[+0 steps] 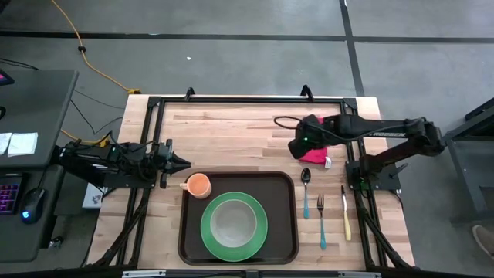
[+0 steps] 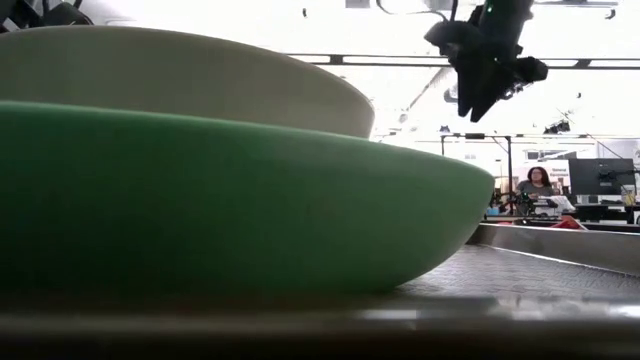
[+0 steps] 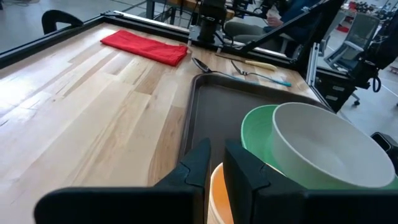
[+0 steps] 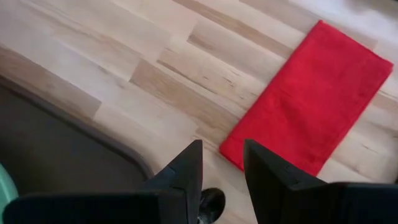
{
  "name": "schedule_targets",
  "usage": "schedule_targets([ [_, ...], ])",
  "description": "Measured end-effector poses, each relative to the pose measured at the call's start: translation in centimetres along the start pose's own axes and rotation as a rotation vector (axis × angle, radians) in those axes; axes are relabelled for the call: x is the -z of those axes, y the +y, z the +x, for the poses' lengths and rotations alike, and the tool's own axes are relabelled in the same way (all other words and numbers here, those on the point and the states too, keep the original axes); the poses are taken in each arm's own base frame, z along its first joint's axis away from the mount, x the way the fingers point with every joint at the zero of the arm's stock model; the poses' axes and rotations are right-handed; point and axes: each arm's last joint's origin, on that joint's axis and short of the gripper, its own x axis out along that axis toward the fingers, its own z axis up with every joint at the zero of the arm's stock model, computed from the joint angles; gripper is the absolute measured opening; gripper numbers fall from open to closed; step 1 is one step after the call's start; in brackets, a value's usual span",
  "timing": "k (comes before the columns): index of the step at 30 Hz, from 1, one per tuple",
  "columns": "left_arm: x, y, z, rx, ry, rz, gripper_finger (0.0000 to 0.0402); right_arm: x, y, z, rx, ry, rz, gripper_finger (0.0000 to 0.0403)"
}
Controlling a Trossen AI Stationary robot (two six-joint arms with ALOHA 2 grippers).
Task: Set up tray
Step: Put the red table napkin to the right of the green plate on the brown tray
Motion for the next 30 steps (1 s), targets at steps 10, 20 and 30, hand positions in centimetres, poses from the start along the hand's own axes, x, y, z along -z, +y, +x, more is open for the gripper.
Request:
schedule_targets([
  [10, 0.0, 0.0, 0.0, 0.0, 0.0, 0.0, 0.0074, -0.6, -1.5, 3.2, -0.038, 0.056, 0.083, 0.0094],
  [20, 0.0, 0.0, 0.0, -0.017, -0.004, 0.0, 0.0074, -1.1, -3.3, 5.7, -0.048, 0.088, 0.144, 0.0094],
  [30, 0.0, 0.1, 0.0, -0.034, -0.008, 0.004, 0.0074, -2.7, -4.3, 9.2, -0.046, 0.193, 0.137, 0.0094],
])
